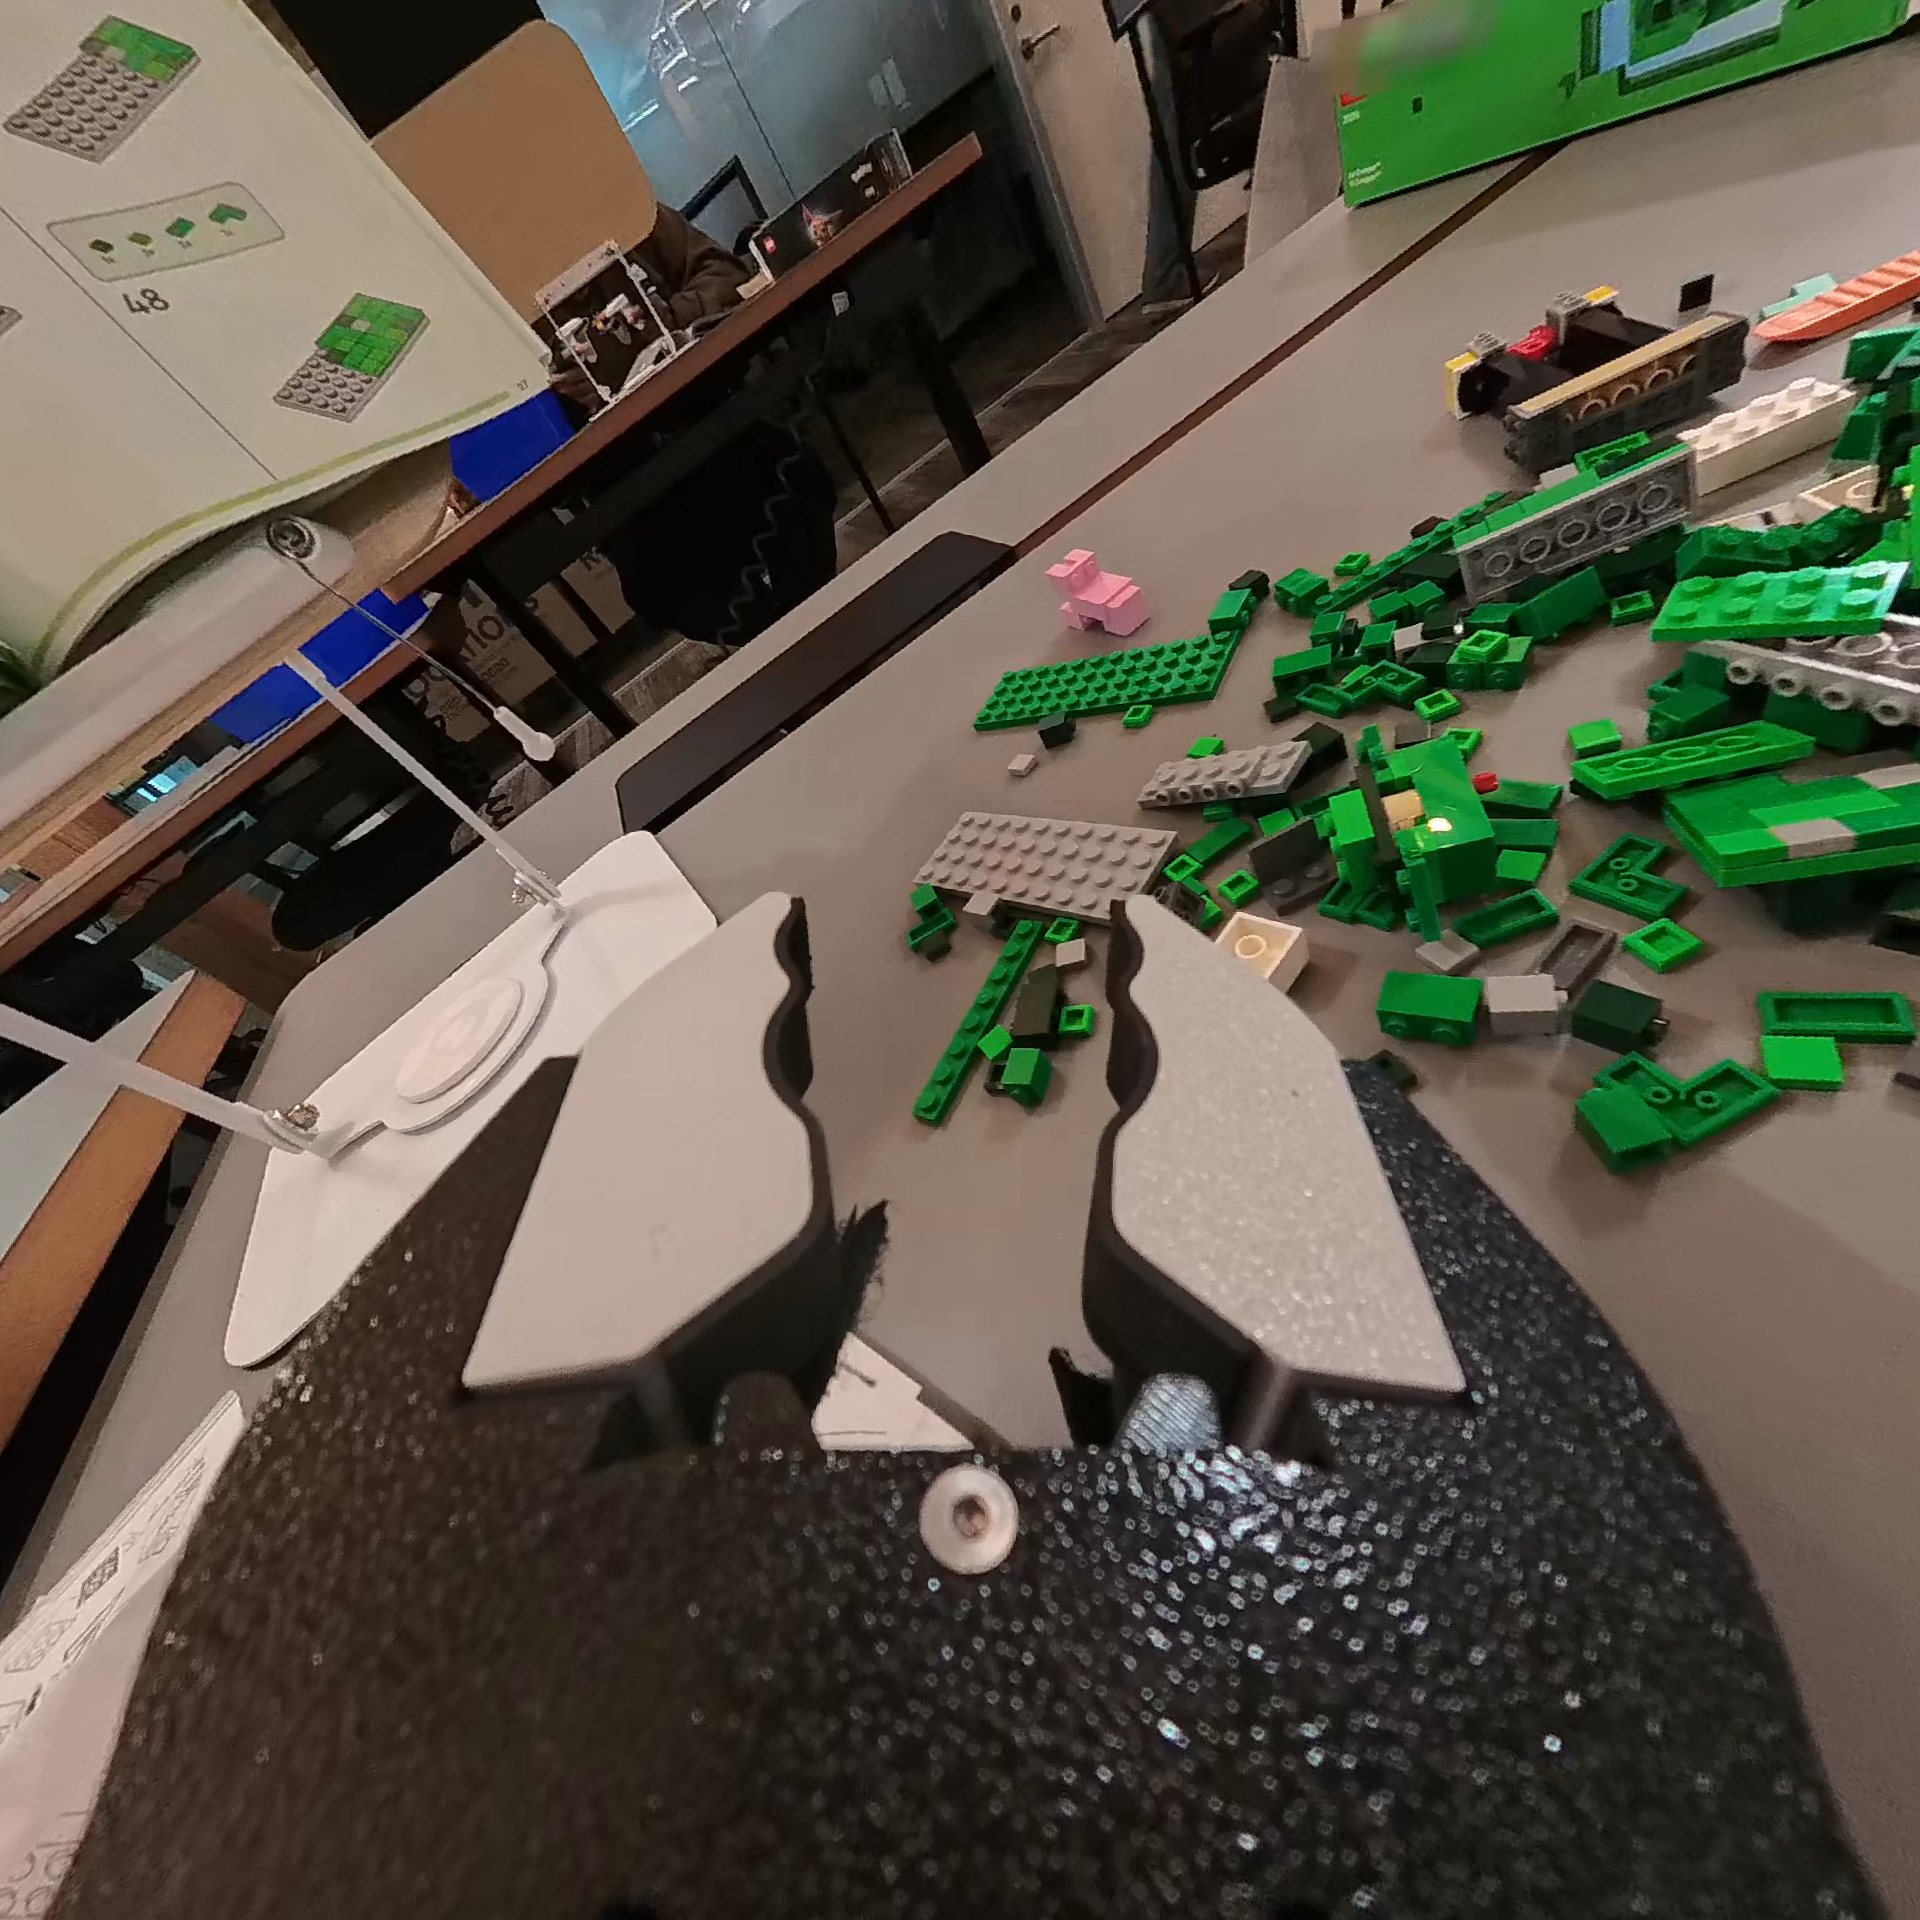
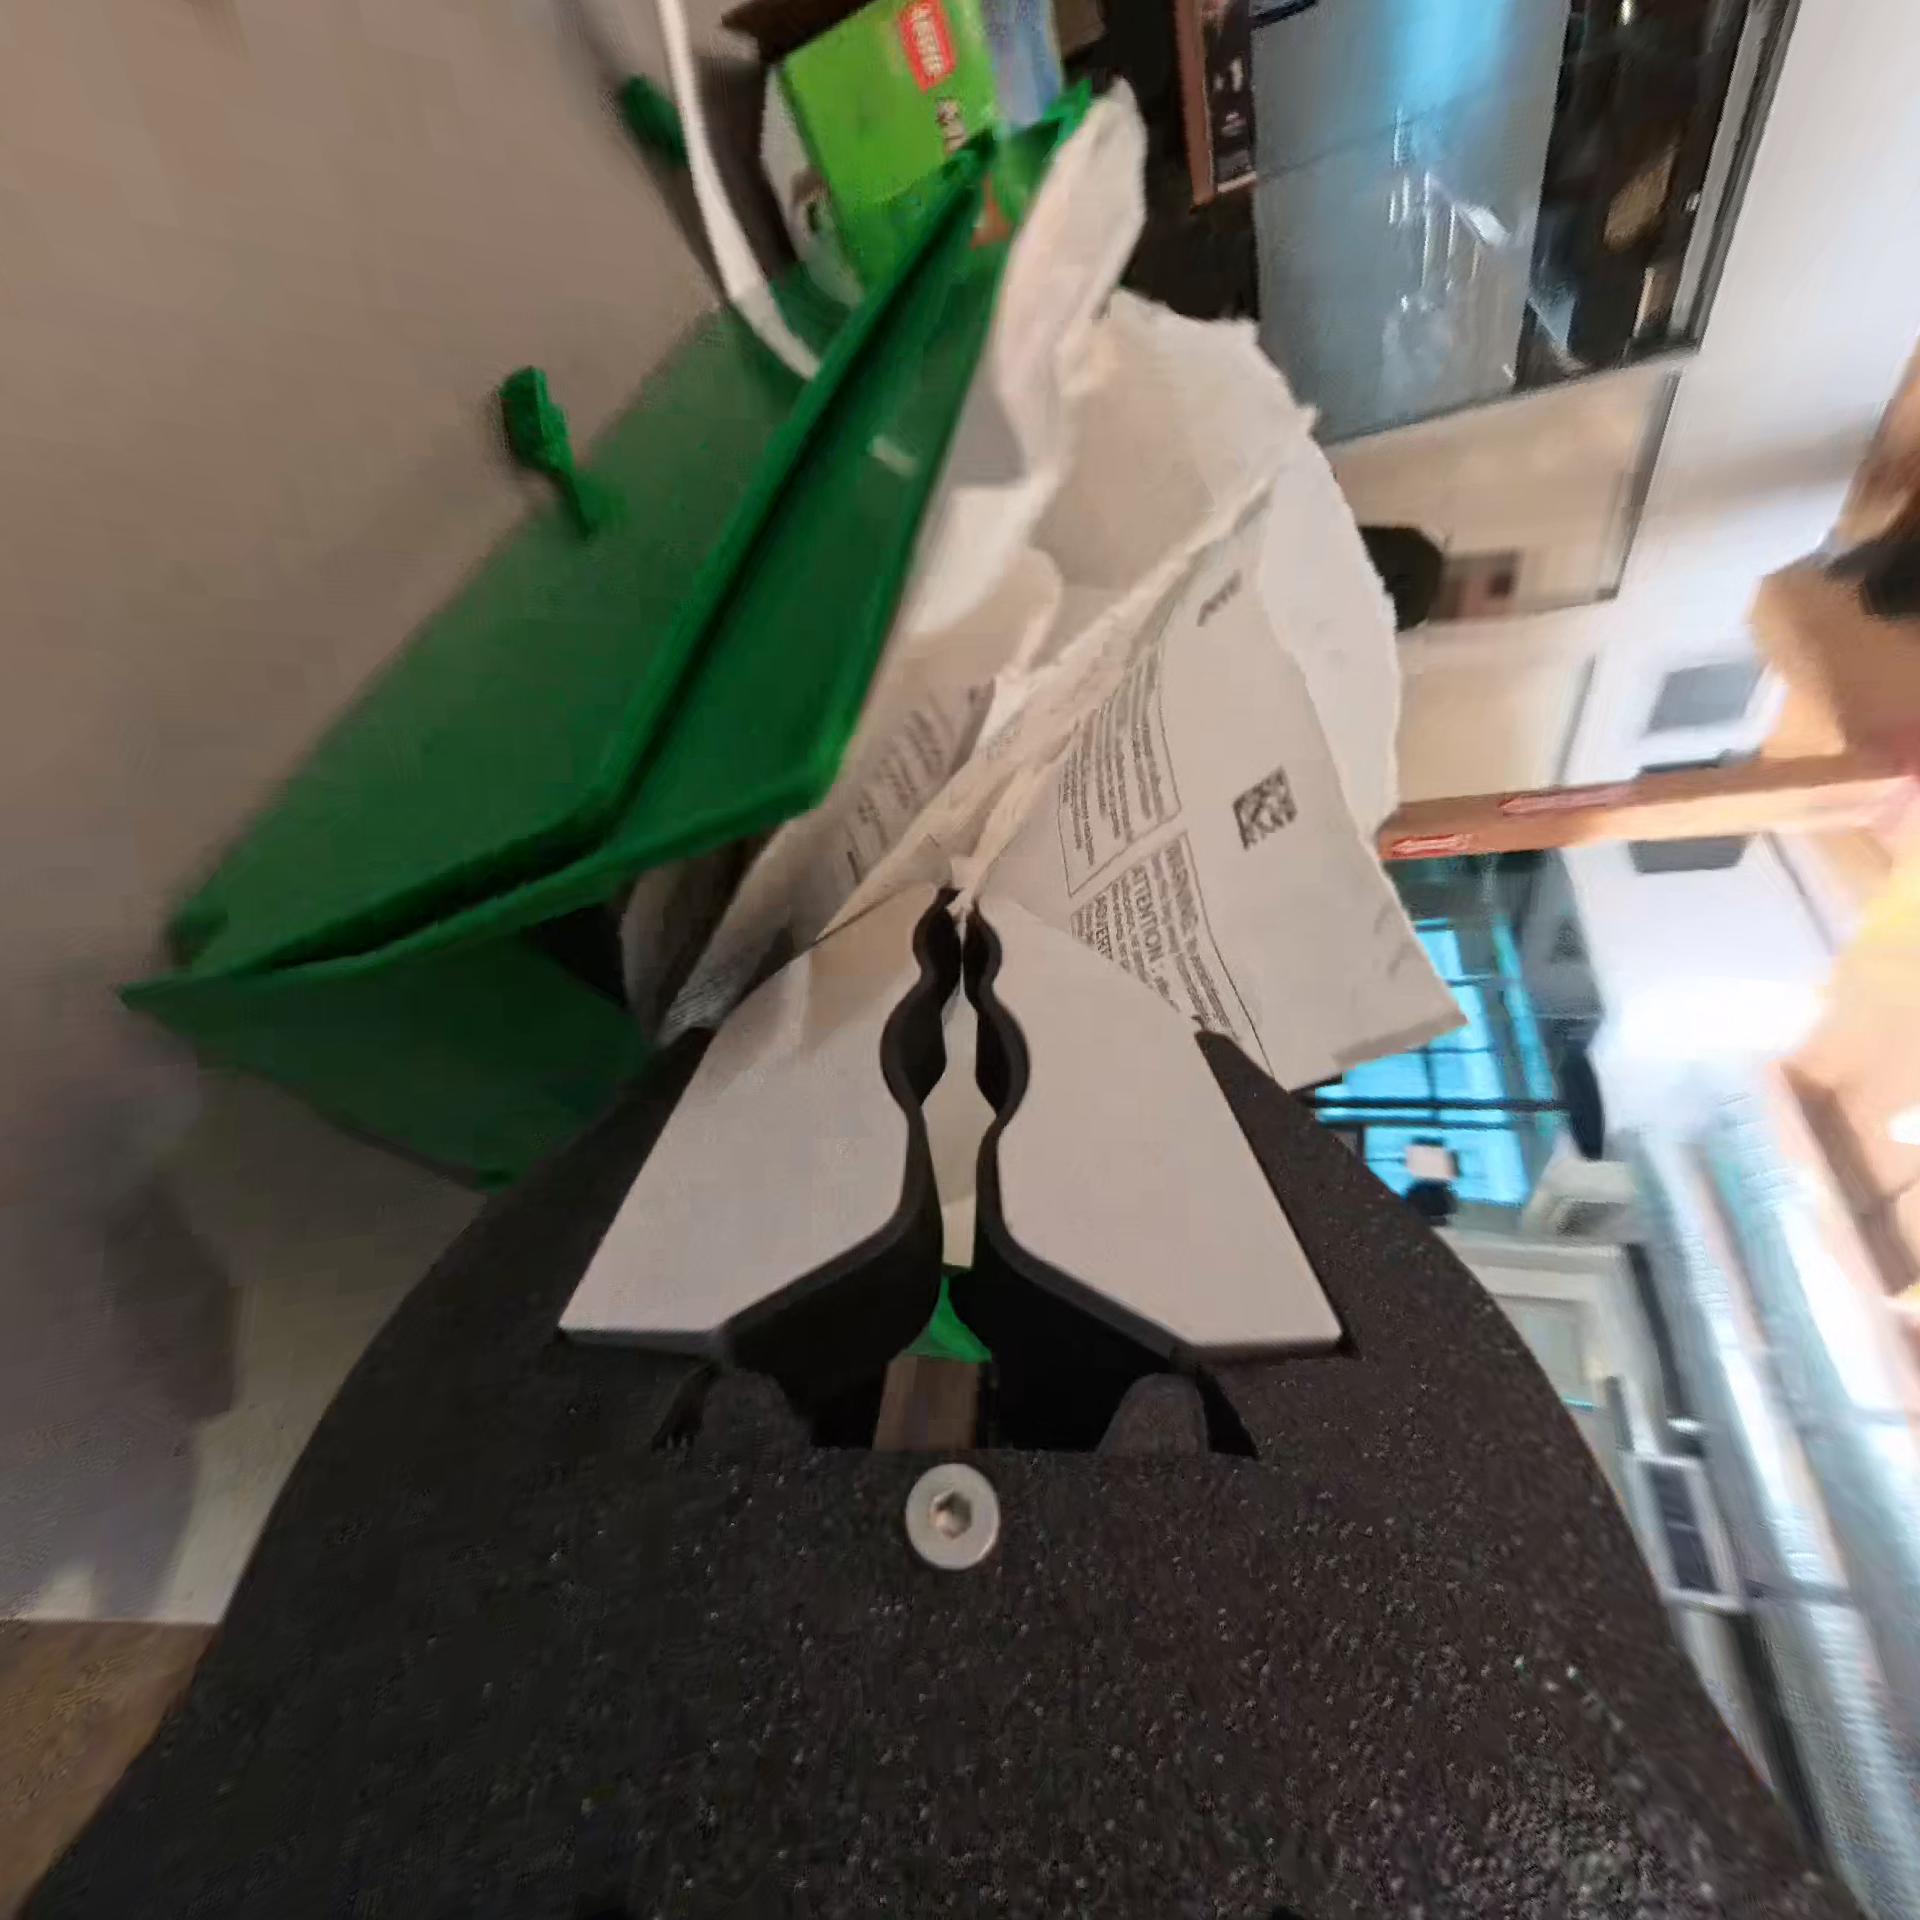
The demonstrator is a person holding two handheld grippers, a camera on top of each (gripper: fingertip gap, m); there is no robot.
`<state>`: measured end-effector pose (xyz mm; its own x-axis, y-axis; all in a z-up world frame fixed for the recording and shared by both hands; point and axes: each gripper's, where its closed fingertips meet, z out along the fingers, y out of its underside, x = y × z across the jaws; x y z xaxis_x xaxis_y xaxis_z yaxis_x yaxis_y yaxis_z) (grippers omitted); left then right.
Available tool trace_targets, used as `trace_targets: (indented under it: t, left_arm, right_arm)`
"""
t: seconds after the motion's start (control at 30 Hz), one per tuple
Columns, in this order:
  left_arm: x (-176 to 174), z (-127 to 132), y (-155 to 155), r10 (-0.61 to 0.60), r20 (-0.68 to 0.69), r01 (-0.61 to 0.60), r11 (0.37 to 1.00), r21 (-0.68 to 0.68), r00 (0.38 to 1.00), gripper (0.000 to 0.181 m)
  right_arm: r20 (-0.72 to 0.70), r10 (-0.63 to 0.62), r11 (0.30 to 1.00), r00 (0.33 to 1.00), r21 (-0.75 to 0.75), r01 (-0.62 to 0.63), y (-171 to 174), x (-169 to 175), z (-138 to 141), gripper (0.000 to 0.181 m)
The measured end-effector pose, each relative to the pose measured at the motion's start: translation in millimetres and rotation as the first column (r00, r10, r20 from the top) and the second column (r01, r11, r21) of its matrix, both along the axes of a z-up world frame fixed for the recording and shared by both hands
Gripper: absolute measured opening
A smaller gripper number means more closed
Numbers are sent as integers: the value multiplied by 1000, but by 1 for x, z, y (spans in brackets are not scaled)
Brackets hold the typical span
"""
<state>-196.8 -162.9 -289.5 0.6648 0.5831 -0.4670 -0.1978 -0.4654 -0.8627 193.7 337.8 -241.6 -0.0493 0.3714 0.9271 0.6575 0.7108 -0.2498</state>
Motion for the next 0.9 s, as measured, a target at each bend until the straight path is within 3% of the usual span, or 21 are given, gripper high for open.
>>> trace_targets:
  t: [0.17,0.73,0.8,0.9]
  left_arm:
    - [0,0,0,2,-1,-2,1000,-3,1000,54]
    - [-1,-3,0,12,-7,-13,999,-30,1000,54]
    - [-1,-3,0,13,-7,-14,999,-31,1000,54]
    - [-1,-3,0,14,-8,-14,999,-32,1000,54]
  right_arm:
    - [44,45,999,998,1,-45,-9,-9,-6,0]
    - [0,101,982,995,-163,-99,-17,-9,-14,0]
    - [-50,84,979,995,-180,-92,-13,-8,-9,0]
    - [-279,-43,969,959,-246,-28,4,0,20,0]
